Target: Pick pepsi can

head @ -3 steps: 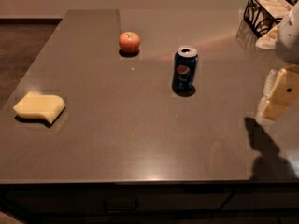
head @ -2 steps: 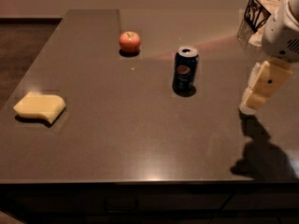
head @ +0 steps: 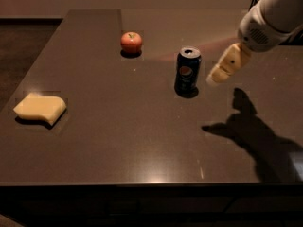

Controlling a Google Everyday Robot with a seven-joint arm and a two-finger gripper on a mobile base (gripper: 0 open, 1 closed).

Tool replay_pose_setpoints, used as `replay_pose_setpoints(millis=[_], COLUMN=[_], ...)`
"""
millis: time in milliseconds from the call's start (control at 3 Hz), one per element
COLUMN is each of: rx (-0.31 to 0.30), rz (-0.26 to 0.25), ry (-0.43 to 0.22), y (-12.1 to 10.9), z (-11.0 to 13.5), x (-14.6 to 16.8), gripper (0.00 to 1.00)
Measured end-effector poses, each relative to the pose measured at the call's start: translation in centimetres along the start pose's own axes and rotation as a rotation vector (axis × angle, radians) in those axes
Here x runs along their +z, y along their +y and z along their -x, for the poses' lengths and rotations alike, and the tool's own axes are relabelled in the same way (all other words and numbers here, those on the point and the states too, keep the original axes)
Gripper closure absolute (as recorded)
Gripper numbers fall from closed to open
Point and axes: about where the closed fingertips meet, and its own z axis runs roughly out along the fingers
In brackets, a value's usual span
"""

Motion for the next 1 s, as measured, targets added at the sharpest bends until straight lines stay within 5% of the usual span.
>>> replay_pose_setpoints(millis=[333, 1000], rx=[0.087, 0.107], rz=[-0.014, 0.057], ry=[-0.048, -0.062], y=[-0.9, 0.5], z=[2.5, 5.4], x=[2.8, 7.4], gripper=[0.00, 0.00])
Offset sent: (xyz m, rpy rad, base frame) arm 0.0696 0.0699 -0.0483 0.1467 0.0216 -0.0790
